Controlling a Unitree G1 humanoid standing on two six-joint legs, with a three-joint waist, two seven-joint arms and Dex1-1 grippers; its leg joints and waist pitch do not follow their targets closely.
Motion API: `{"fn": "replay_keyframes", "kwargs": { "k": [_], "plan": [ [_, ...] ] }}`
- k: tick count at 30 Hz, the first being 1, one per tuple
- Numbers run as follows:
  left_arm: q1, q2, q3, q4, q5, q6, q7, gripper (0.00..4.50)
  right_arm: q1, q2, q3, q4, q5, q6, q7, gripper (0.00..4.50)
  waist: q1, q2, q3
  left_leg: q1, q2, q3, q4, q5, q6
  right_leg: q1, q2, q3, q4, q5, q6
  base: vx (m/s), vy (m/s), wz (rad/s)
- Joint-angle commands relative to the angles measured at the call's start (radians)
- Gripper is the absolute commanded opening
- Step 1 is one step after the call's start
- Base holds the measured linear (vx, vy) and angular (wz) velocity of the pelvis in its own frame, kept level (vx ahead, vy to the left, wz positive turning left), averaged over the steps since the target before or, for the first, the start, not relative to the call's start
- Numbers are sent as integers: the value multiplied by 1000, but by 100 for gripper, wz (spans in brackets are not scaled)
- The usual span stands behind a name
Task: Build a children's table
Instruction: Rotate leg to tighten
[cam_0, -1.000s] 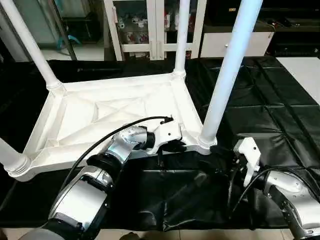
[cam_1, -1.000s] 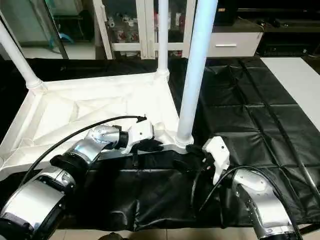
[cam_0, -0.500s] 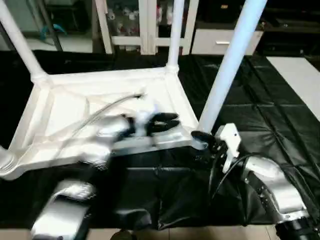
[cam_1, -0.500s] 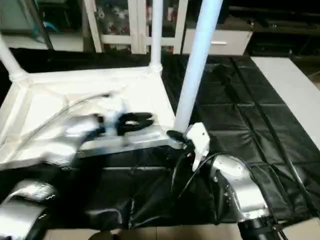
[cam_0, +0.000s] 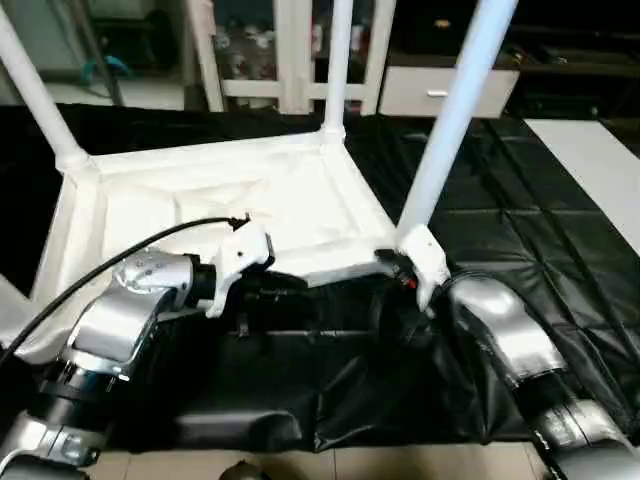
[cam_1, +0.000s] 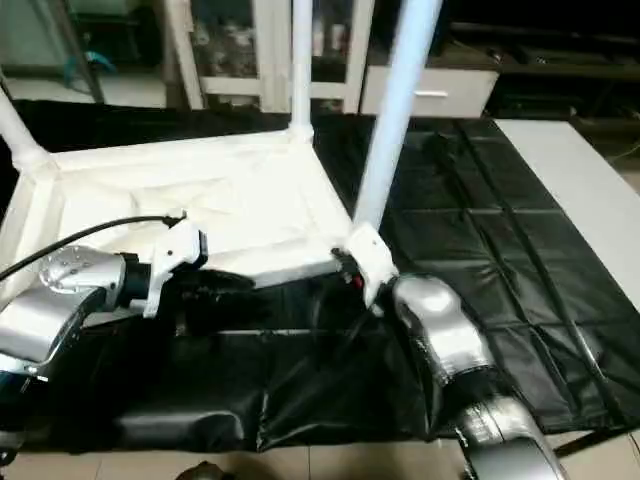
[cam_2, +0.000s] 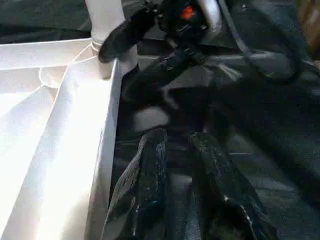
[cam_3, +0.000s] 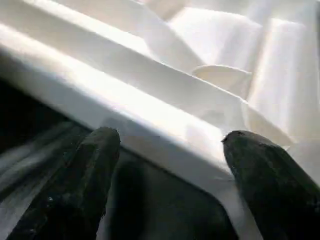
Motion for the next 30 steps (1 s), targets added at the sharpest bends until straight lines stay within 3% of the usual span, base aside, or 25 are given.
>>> {"fn": "replay_keyframes", "kwargs": {
  "k": [1, 4, 5, 7, 8, 11, 12, 13, 18, 21, 23, 27, 29, 30],
  "plan": [
    [11, 19, 14, -45, 4, 24, 27, 91, -42, 14, -4, 104, -27, -40, -90, 371, -4, 3, -66, 19, 33, -18, -84, -215, -34, 42, -57, 44, -62, -190, -218, 0, 0, 0],
    [33, -8, 62, -62, 14, -14, 142, 91, -134, 75, -80, 249, -6, -140, -264, 371, -4, 12, -71, 17, 32, -18, -80, -178, -33, 43, -55, 42, -51, -111, -237, 0, 0, 0],
    [33, -8, 62, -62, 14, -14, 142, 91, -134, 75, -80, 249, -6, -140, -264, 371, -7, 11, -71, 16, 32, -17, -80, -185, -36, 42, -56, 43, -51, -102, -243, 0, 0, 0],
    [65, -87, 114, -50, 30, -78, 287, 91, -180, 122, -136, 357, 7, -262, -340, 371, -9, 18, -74, 16, 32, -16, -78, -197, -40, 43, -53, 42, -49, -69, -242, 0, 0, 0],
    [79, -112, 129, -48, 27, -96, 321, 91, -181, 129, -139, 368, 3, -292, -349, 371, -7, 26, -76, 15, 31, -17, -75, -200, -40, 47, -54, 42, -45, -47, -244, 0, 0, 0],
    [125, -149, 152, -59, 27, -118, 392, 91, -169, 143, -166, 360, 24, -361, -365, 371, -7, 23, -78, 13, 31, -17, -74, -197, -21, 49, -49, 40, -44, -3, -238, 0, 0, 0],
    [166, -171, 173, -90, 12, -135, 424, 91, -143, 159, -217, 309, 97, -397, -293, 371, -8, 28, -79, 13, 31, -15, -73, -215, -8, 50, -48, 40, -45, -5, -237, 0, 0, 0],
    [175, -176, 180, -100, 6, -136, 430, 91, -137, 163, -228, 297, 115, -405, -271, 371, -9, 27, -77, 12, 35, -16, -75, -232, -3, 51, -51, 42, -47, -10, -234, 0, 0, 0],
    [285, -196, 245, -267, -200, -87, 315, 120, -33, 153, -243, 123, 219, -382, -35, 371, -7, 27, -72, 15, 39, -17, -78, -258, 13, 47, -42, 39, -52, -36, -255, 0, 0, 0],
    [396, -133, 300, -379, -347, 10, 221, 138, 97, 87, -197, -101, 278, -299, 87, 371, -6, 23, -69, 12, 38, -18, -79, -266, 19, 51, -40, 41, -53, -63, -239, 0, 0, 0],
    [474, -70, 354, -428, -436, 74, 163, 156, 166, 46, -189, -223, 317, -243, 132, 371, -5, 19, -62, 16, 37, -17, -85, -300, 22, 47, -34, 41, -61, -147, -218, 0, 0, 0],
    [560, -4, 460, -443, -500, 95, 110, 193, 240, 9, -190, -333, 335, -201, 175, 371, -8, 18, -50, 19, 35, -21, -94, -398, -7, 34, -41, 46, -88, -370, -162, 0, 0, 0],
    [584, 5, 495, -427, -488, 55, 99, 193, 259, 5, -194, -355, 337, -193, 183, 371, -11, 14, -45, 21, 37, -24, -99, -433, -13, 30, -44, 46, -99, -443, -133, 0, 0, 0],
    [629, 20, 542, -400, -461, -8, 80, 216, 290, -1, -199, -396, 340, -170, 189, 371, -11, 13, -44, 27, 36, -26, -99, -443, -19, 26, -44, 47, -105, -475, -119, 0, 0, 0]
  ]
}}
